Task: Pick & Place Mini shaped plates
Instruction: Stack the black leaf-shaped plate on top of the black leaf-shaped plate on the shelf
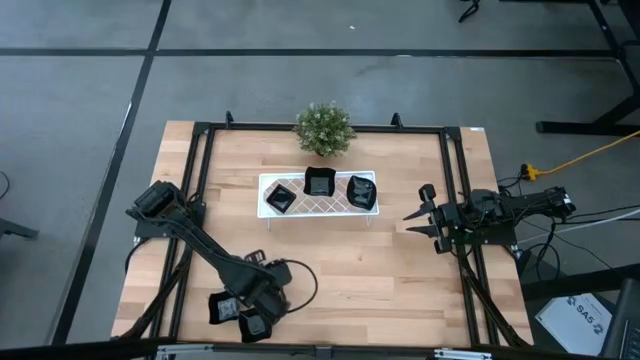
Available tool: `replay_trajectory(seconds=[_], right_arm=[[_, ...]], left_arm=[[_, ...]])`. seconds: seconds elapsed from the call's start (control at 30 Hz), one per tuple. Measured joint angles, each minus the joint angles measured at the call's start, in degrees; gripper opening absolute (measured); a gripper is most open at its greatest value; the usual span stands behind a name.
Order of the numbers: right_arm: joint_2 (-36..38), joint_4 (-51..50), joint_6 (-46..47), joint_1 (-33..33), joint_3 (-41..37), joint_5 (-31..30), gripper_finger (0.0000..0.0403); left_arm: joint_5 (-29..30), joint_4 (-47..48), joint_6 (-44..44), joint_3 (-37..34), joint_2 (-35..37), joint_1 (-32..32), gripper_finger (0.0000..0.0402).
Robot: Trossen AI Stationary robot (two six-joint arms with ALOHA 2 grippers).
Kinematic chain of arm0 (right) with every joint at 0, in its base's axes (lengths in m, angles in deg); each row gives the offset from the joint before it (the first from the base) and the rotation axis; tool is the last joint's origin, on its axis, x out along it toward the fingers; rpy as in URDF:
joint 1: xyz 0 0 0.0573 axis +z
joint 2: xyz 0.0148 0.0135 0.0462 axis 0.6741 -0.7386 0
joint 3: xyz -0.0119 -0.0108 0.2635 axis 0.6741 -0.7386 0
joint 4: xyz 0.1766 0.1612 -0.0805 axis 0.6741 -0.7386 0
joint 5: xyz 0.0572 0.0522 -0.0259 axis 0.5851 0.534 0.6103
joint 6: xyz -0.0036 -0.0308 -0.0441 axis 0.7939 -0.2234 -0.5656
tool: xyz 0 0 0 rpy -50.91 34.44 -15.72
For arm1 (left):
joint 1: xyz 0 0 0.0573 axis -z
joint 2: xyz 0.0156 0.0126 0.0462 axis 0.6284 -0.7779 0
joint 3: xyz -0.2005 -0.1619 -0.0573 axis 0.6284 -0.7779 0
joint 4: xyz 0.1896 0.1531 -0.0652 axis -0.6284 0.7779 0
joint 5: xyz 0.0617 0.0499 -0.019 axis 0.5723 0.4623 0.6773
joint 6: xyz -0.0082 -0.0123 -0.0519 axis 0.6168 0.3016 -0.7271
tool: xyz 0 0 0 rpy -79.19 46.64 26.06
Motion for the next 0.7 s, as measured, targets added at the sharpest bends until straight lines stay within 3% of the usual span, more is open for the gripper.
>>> replay_trajectory(seconds=[0.43, 0.7], right_arm=[[0.00, 0.00, 0.00, 0.01, -0.01, -0.01, 0.0124], [0.00, 0.00, -0.01, 0.00, -0.01, 0.00, 0.0124]], left_arm=[[4.16, -0.19, 10.16, 3.62, 0.00, -0.59, 0.0002], [1.98, -3.88, 23.97, 3.73, 0.00, -1.18, 0.0002]])
